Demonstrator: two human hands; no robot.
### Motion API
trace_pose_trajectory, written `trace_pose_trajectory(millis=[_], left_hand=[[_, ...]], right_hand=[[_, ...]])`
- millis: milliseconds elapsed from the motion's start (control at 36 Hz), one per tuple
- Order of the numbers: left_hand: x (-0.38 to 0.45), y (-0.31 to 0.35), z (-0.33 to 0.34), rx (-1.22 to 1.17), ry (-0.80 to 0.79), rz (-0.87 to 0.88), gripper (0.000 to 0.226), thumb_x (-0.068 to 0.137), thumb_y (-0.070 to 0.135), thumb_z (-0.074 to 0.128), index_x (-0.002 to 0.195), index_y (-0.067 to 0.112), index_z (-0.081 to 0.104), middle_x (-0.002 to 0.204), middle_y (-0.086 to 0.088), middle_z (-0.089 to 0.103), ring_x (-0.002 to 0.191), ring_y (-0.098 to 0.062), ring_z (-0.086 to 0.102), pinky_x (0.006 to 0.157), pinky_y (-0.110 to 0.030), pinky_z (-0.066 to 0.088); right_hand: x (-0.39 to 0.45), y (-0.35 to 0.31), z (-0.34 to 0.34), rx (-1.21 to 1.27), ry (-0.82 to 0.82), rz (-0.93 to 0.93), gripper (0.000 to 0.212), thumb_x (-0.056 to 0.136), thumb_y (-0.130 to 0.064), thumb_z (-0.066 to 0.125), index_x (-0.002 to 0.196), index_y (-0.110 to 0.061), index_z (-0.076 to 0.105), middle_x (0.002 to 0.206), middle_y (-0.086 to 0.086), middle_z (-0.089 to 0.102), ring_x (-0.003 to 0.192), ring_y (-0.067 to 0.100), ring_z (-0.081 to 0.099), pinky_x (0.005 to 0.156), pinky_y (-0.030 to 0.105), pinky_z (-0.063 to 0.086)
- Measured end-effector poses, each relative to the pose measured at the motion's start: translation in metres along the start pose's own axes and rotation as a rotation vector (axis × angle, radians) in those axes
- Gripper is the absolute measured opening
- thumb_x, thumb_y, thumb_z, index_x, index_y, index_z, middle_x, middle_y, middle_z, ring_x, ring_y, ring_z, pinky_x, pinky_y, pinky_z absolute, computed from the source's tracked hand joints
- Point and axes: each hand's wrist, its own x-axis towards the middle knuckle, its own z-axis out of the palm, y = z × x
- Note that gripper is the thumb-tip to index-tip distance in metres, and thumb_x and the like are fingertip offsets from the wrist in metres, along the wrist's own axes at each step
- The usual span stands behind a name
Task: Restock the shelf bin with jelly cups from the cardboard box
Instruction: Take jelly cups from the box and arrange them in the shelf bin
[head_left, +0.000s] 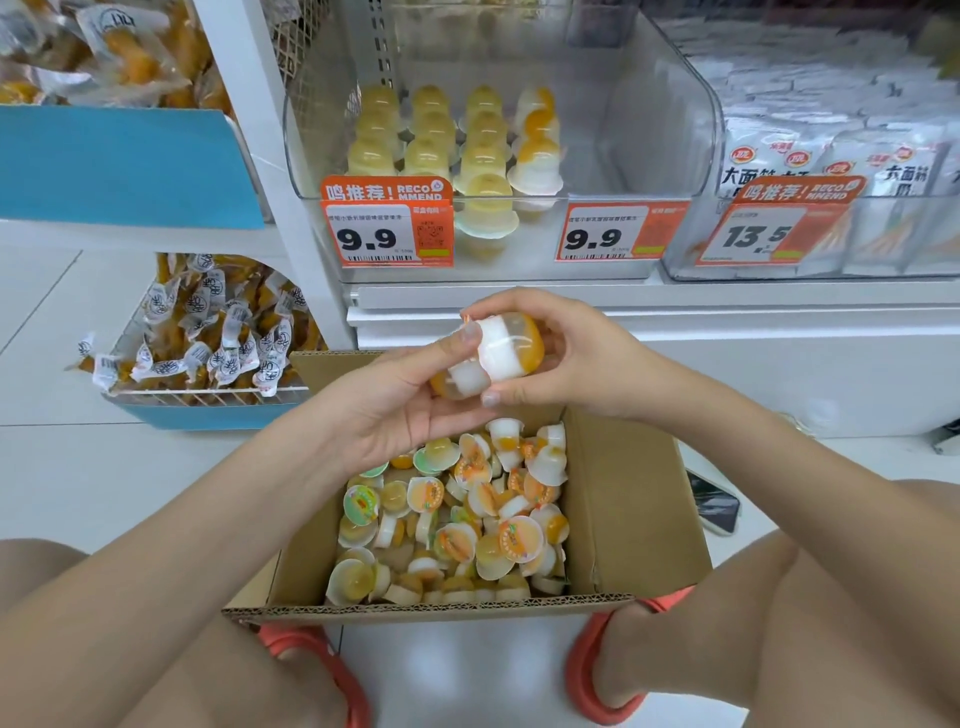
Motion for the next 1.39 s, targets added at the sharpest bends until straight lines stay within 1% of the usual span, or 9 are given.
trace_pose_trajectory(millis=[167,389,500,583,694,861,1000,1111,1389], left_hand=[[0.0,0.003,-0.001,0.023,0.036,-0.012,0.04,0.067,0.035,0.065,0.099,0.011,0.064,0.09,-0.011,0.073,0.073,-0.018,0.072,0.059,-0.024,0.058],[0.002,0.002,-0.006,0.063,0.006,-0.089,0.06,0.061,0.041,0.068,0.111,0.01,0.061,0.103,-0.016,0.071,0.083,-0.026,0.072,0.067,-0.033,0.059],[0.006,0.006,-0.008,0.091,-0.038,-0.105,0.055,0.069,0.043,0.063,0.115,0.014,0.059,0.108,-0.016,0.069,0.094,-0.028,0.069,0.078,-0.04,0.058],[0.006,0.016,-0.012,0.324,-0.076,-0.108,0.059,0.074,0.052,0.056,0.122,0.017,0.057,0.117,-0.008,0.067,0.105,-0.024,0.066,0.085,-0.044,0.055],[0.009,0.031,-0.023,0.897,0.192,0.119,0.039,0.08,0.045,0.066,0.114,0.026,0.059,0.111,0.007,0.066,0.101,-0.009,0.064,0.089,-0.035,0.053],[0.022,0.055,-0.039,1.036,0.413,0.354,0.037,0.083,0.031,0.069,0.115,0.023,0.055,0.113,0.006,0.06,0.098,-0.01,0.059,0.084,-0.032,0.051],[0.027,0.067,-0.044,1.191,0.461,0.47,0.045,0.082,0.028,0.07,0.122,0.022,0.049,0.121,0.003,0.055,0.1,-0.015,0.06,0.086,-0.03,0.046],[0.032,0.074,-0.049,1.177,0.469,0.505,0.042,0.081,0.031,0.071,0.117,0.02,0.053,0.118,0.001,0.056,0.102,-0.017,0.06,0.092,-0.032,0.046],[0.039,0.075,-0.056,1.169,0.463,0.534,0.038,0.08,0.033,0.072,0.111,0.022,0.054,0.112,0.001,0.056,0.095,-0.015,0.06,0.084,-0.026,0.045]], right_hand=[[0.0,0.002,0.003,-0.049,0.043,-0.025,0.063,0.067,-0.021,0.085,0.124,-0.014,0.057,0.117,-0.005,0.063,0.105,0.013,0.061,0.092,0.037,0.051],[0.001,0.004,0.005,-0.105,0.052,0.001,0.059,0.066,-0.025,0.085,0.119,-0.018,0.06,0.112,-0.007,0.064,0.103,0.01,0.059,0.092,0.032,0.049],[0.003,0.008,0.004,-0.078,0.121,0.02,0.053,0.068,-0.023,0.085,0.115,-0.02,0.061,0.11,-0.004,0.065,0.096,0.007,0.06,0.084,0.025,0.049],[0.011,0.008,-0.01,-0.087,0.275,0.06,0.048,0.071,-0.019,0.082,0.113,-0.024,0.06,0.098,-0.008,0.062,0.07,-0.01,0.054,0.066,0.007,0.039],[0.021,-0.002,-0.046,-0.088,0.539,0.067,0.048,0.07,-0.022,0.083,0.113,-0.022,0.062,0.093,-0.012,0.061,0.065,-0.012,0.053,0.063,0.005,0.04],[0.054,-0.039,-0.091,-0.389,0.663,-0.008,0.053,0.07,-0.031,0.081,0.117,-0.021,0.06,0.095,-0.015,0.055,0.074,-0.011,0.052,0.065,0.003,0.038],[0.104,-0.061,-0.126,-0.921,0.298,0.051,0.061,0.066,-0.034,0.082,0.121,-0.023,0.059,0.119,0.0,0.058,0.109,0.019,0.052,0.084,0.024,0.036],[0.125,-0.059,-0.135,-1.184,-0.038,0.046,0.059,0.064,-0.028,0.084,0.119,-0.026,0.061,0.117,0.004,0.061,0.103,0.027,0.054,0.085,0.032,0.041],[0.143,-0.029,-0.128,-1.287,-0.321,0.004,0.042,0.077,-0.007,0.066,0.114,-0.028,0.065,0.112,0.002,0.064,0.102,0.03,0.057,0.085,0.033,0.044]])
